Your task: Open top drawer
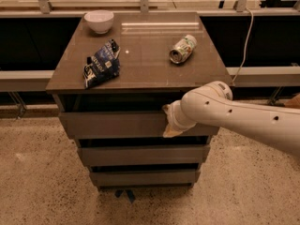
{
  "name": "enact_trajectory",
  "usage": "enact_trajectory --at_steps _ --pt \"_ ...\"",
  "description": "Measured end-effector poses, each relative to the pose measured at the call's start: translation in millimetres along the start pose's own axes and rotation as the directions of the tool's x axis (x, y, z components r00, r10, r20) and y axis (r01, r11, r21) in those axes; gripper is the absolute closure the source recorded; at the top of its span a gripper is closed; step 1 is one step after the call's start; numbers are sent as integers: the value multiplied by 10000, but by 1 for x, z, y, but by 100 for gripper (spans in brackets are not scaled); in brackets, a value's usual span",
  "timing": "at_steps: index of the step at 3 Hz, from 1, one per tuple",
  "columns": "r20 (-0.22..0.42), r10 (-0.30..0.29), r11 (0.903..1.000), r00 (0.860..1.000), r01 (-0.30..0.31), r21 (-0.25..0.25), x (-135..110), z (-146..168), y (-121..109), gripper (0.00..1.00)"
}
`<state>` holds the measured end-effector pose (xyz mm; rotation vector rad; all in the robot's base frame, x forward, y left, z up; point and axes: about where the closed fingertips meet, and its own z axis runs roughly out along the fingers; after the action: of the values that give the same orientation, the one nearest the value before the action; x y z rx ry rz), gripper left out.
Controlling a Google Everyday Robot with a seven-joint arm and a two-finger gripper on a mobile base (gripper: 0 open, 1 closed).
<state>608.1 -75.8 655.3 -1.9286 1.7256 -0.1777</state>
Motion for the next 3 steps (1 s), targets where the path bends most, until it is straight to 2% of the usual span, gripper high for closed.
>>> enact_trajectory --at_steps 1,3 --pt "90 -67 9972 9999 74 -743 -2 -14 33 41" --pt "421 -206 9895 9989 264 -1424 -13 -40 64 38"
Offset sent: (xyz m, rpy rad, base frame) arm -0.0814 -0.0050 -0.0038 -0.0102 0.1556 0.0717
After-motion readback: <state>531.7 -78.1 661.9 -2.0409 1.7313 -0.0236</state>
